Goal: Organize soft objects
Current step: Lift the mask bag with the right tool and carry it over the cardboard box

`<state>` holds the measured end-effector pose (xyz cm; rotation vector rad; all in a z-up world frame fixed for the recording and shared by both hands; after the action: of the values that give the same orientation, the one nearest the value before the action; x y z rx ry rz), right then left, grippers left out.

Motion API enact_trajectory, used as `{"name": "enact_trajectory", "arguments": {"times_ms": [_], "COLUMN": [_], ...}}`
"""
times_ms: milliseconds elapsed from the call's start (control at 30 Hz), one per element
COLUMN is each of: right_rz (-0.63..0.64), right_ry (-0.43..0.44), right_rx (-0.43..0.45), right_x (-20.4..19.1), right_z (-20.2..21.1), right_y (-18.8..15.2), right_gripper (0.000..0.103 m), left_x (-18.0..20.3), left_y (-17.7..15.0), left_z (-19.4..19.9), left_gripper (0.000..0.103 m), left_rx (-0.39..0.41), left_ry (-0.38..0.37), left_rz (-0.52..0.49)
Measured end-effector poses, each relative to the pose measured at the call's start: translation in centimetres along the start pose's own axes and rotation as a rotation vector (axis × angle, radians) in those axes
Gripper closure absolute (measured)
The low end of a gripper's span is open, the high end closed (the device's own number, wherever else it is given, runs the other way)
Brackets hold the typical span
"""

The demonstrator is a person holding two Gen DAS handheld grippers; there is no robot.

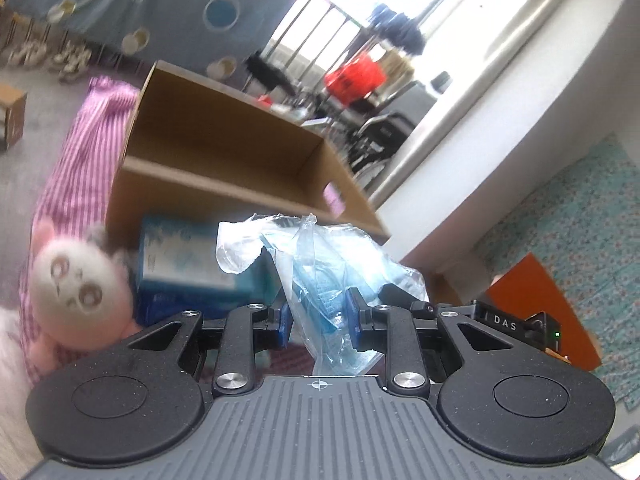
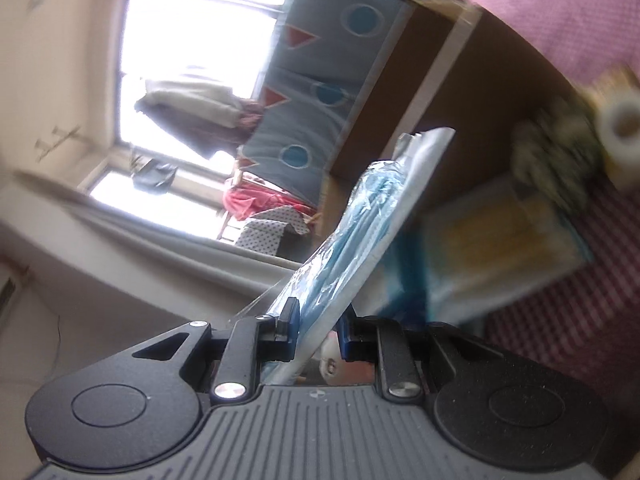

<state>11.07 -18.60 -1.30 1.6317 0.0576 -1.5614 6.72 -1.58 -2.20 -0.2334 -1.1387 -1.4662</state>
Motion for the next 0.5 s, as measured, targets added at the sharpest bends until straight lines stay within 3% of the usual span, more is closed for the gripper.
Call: {"name": "enact_trajectory", "arguments": {"times_ms": [300, 400, 500], "right_rz": [0.2, 0.211, 0.154], "right_ry": [0.005, -0.004, -0.023], "right_rx": [0.019, -0.007, -0.063], "right_x": [-5.4, -5.8, -3.7], "right_z": [-2.2, -5.3, -10.0], "right_y": [6.6, 9.3, 11.5], "right_gripper": [0.082, 0.082, 0.082], "left_x": [4.1, 4.6, 4.5], "left_y": [5.1, 7.9, 11.0], "left_z": [1.9, 1.3, -0.1], "left_gripper": [0.077, 0.077, 0.077], "left_rx": [0.095, 0.114, 0.121], "left_ry": [-0.061, -0.055, -0.029], "left_rz": [-0.113, -0.151, -0.179]}}
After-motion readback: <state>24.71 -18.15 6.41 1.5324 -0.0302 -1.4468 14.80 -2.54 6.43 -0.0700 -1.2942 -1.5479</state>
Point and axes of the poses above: each gripper's, at about its wrist camera, not at the fingertips, and z roughly against the way its jaws point, x to its right, y to its top, the point moved 10 cm from there along -z, roughly the way its jaws point, and after that the axes turned 12 degrees about z, right-handed, at the moved point
